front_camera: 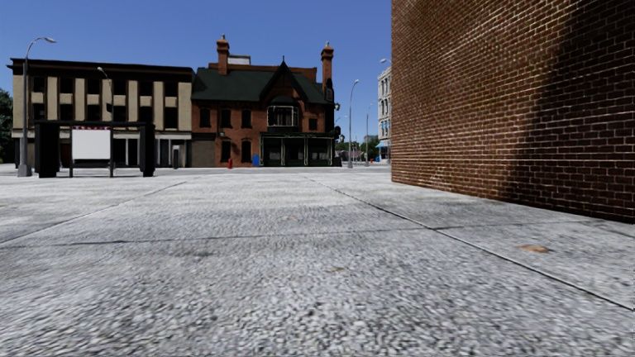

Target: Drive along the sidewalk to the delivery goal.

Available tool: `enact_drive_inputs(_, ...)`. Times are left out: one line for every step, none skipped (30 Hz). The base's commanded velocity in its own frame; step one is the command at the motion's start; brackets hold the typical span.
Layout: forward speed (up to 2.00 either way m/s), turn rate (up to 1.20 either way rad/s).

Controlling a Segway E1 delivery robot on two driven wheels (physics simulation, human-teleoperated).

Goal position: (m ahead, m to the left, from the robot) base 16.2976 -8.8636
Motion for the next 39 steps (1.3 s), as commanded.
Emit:
enact_drive_inputs(2.00,0.00)
enact_drive_inputs(2.00,0.00)
enact_drive_inputs(2.00,0.00)
enact_drive_inputs(2.00,0.00)
enact_drive_inputs(2.00,0.00)
enact_drive_inputs(2.00,0.00)
enact_drive_inputs(2.00,0.00)
enact_drive_inputs(2.00,0.00)
enact_drive_inputs(2.00,0.00)
enact_drive_inputs(2.00,0.00)
enact_drive_inputs(2.00,0.00)
enact_drive_inputs(2.00,0.00)
enact_drive_inputs(2.00,0.00)
enact_drive_inputs(2.00,0.00)
enact_drive_inputs(2.00,0.00)
enact_drive_inputs(2.00,0.00)
enact_drive_inputs(2.00,0.00)
enact_drive_inputs(2.00,0.00)
enact_drive_inputs(2.00,0.00)
enact_drive_inputs(2.00,0.00)
enact_drive_inputs(2.00,0.00)
enact_drive_inputs(2.00,0.00)
enact_drive_inputs(2.00,0.00)
enact_drive_inputs(2.00,0.00)
enact_drive_inputs(2.00,0.00)
enact_drive_inputs(2.00,0.00)
enact_drive_inputs(2.00,0.00)
enact_drive_inputs(2.00,0.00)
enact_drive_inputs(2.00,0.00)
enact_drive_inputs(2.00,0.00)
enact_drive_inputs(2.00,0.00)
enact_drive_inputs(2.00,0.00)
enact_drive_inputs(2.00,0.00)
enact_drive_inputs(2.00,0.00)
enact_drive_inputs(2.00,0.00)
enact_drive_inputs(2.00,0.00)
enact_drive_inputs(2.00,0.00)
enact_drive_inputs(2.00,0.00)
enact_drive_inputs(2.00,0.00)
